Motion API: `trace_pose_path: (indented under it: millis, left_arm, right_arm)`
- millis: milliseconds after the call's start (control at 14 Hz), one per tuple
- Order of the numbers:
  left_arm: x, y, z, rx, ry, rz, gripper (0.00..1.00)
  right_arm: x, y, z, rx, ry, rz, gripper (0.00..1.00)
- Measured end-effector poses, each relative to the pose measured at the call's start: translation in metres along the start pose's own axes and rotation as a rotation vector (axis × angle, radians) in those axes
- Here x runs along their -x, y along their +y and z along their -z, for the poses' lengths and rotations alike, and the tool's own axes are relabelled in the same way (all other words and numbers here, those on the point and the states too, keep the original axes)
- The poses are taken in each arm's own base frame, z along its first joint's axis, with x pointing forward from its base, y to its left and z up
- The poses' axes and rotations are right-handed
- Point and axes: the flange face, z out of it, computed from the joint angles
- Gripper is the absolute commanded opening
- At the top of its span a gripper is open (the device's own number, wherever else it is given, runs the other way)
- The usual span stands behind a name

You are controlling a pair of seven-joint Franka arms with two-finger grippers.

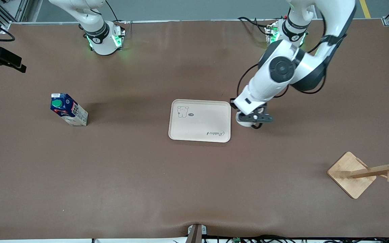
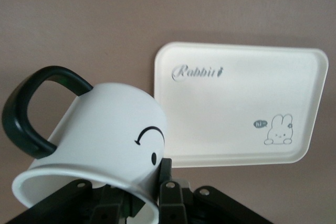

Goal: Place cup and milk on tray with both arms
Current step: 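Lift the mug off the stand and carry it over the tray, then lower the mug onto the tray while the right gripper grasps the milk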

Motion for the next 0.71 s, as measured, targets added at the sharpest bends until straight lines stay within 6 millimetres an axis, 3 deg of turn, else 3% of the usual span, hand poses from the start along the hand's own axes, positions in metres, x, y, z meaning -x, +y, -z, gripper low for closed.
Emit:
trace_pose_path:
  millis: [429,714]
  left_arm:
    - [0.012,0.064,-0.062,-0.053,-0.116,0.005,0.00]
    - [0.014,0.085,-0.108,-0.076,-0.171,0.006,0.00]
  right_arm:
    - [-0.014,-0.001,-0.017,0.000,-0.037,0.003,1.00]
    - [-0.030,-0.017,-0.042,0.028,-0.088,0.035,1.00]
